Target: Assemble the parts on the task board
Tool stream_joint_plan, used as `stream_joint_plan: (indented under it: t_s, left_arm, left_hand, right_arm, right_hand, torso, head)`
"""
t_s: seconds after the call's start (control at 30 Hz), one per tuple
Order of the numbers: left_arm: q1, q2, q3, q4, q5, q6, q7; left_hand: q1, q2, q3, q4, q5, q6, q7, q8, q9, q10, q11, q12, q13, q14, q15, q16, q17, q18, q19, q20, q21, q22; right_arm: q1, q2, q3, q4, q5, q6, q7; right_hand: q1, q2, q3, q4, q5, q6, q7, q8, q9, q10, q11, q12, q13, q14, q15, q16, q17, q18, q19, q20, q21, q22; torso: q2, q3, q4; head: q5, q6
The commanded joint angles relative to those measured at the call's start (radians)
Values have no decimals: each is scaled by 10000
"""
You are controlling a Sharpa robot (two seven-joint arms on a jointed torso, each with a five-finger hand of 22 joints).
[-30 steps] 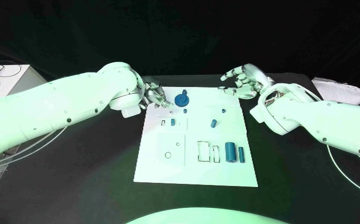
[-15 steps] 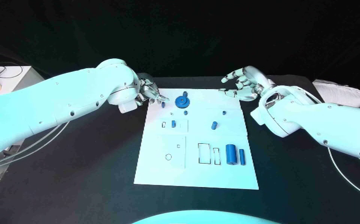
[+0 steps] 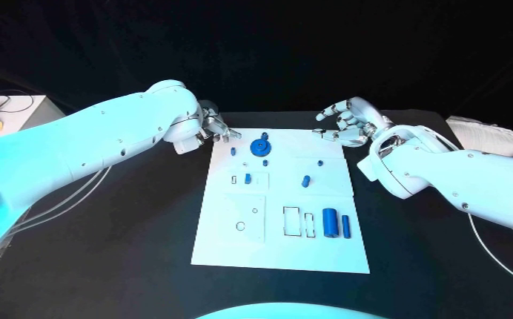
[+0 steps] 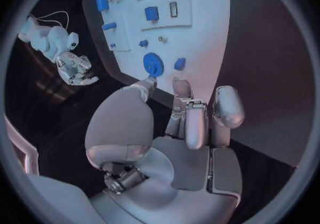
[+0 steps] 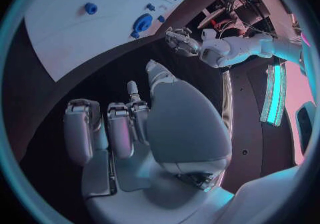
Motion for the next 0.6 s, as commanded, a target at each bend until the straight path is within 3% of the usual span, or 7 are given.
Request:
stream_joint_plan:
  t_s: [0.03,0.3,0.6]
  left_arm:
    - [25,168,-6,-226,-155,494,162]
    - [21,516,-92,-800,-243,925,216]
    - [11,741,-207,-1169,-371,926,341]
  left_hand:
    - [-81,-7,-73,-27,-31,37,-12,-9,-14,28,25,20,-33,505,84,21,1056,60,-3,46,-10,-19]
    - [-53,-81,-161,-52,-70,-21,-2,-24,-32,-69,34,-37,-135,491,91,11,1034,68,-40,51,-36,-63]
    - [87,-97,-202,-67,-62,-93,19,-51,-59,-132,50,-46,-170,474,106,1,1009,73,-67,60,-54,-85]
  right_arm:
    - [-4,13,3,23,-28,4,121]
    - [-4,29,3,23,-28,-1,131]
    - [-4,28,4,37,-29,-40,150]
  right_hand:
    - [-101,-34,51,11,7,-1,27,-51,-9,-95,2,-67,1441,829,80,-33,1754,178,448,60,-50,1752]
    - [-101,-34,51,11,7,-1,27,-51,-9,-95,2,-67,1441,829,80,-33,1754,178,448,60,-50,1752]
    - [-126,-4,75,3,29,-3,26,-50,-10,-116,0,-90,1417,825,78,-41,1738,181,443,59,-65,1744]
  torso:
    - [48,-15,-16]
    - [110,-28,-18]
    - [100,-40,-34]
  head:
    - [5,-9]
    - [-1,-22]
    - [-15,-64]
